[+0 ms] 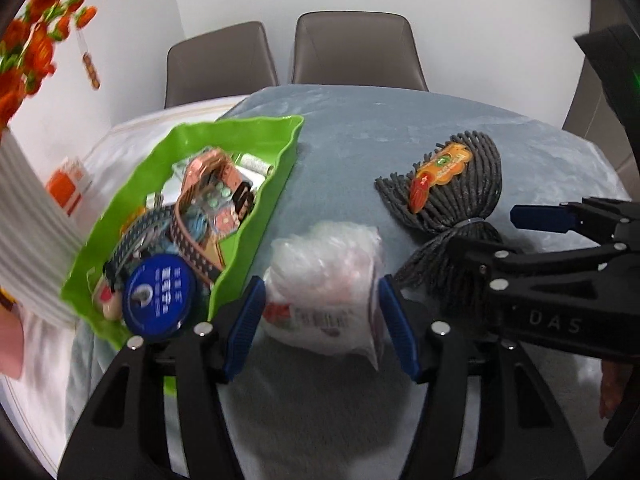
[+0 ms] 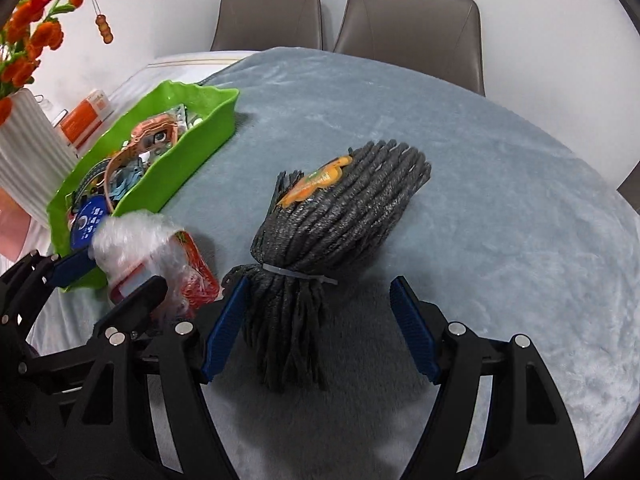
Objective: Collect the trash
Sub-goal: 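Grasp the clear plastic bag with the left tool while the right tool grasps the grey mop head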
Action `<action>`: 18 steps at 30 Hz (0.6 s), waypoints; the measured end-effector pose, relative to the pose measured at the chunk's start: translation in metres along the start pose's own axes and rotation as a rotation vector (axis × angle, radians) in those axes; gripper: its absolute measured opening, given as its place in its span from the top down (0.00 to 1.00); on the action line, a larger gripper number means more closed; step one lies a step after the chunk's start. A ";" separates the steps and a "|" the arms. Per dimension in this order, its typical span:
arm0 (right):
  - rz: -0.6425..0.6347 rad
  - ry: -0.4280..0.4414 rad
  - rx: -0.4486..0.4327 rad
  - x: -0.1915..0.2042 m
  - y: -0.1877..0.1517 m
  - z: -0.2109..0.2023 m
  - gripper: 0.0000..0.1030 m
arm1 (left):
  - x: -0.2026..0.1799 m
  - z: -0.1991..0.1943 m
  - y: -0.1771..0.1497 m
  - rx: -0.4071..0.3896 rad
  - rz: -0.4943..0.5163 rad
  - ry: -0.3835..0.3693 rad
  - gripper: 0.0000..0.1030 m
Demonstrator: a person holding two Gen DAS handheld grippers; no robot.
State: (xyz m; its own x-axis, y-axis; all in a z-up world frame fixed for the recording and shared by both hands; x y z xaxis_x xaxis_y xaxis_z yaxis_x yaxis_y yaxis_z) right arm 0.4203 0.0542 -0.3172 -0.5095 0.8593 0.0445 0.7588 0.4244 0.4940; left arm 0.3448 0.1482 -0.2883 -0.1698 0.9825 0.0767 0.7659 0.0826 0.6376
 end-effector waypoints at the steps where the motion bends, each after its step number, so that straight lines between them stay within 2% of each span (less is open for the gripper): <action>1: 0.001 0.004 0.003 0.000 0.001 0.001 0.32 | -0.001 0.003 0.002 -0.008 0.010 -0.003 0.37; 4: 0.000 0.022 0.012 -0.001 0.004 0.005 0.33 | 0.000 0.007 0.006 -0.018 0.023 -0.007 0.34; 6: -0.006 0.034 0.014 -0.001 0.006 0.006 0.46 | -0.001 0.009 0.009 -0.026 0.034 -0.005 0.34; 7: -0.008 0.048 0.022 0.000 0.007 0.007 0.57 | 0.000 0.010 0.009 -0.029 0.036 -0.005 0.34; 8: -0.010 0.052 0.024 0.001 0.008 0.008 0.64 | -0.001 0.010 0.010 -0.031 0.036 -0.006 0.35; 14: -0.031 0.055 0.022 0.008 0.011 0.006 0.67 | 0.001 0.012 0.013 -0.025 0.033 0.000 0.35; 18: -0.039 0.053 0.022 0.010 0.011 0.007 0.68 | 0.005 0.016 0.009 0.009 0.028 -0.005 0.25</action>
State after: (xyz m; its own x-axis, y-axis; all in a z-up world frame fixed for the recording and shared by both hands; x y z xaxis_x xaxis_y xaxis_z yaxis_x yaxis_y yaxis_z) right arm 0.4263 0.0694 -0.3170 -0.5588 0.8262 0.0719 0.7468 0.4637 0.4768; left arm 0.3606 0.1566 -0.2940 -0.1451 0.9853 0.0903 0.7758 0.0566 0.6284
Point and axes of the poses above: each gripper's, at about its wrist camera, not at the fingertips, and z roughly the way its jaws point, x to its left, y to its top, the point moved 2 cm from there along z, roughly the way its jaws point, and after that the axes turned 1 degree about -z, right-handed, at the moved point
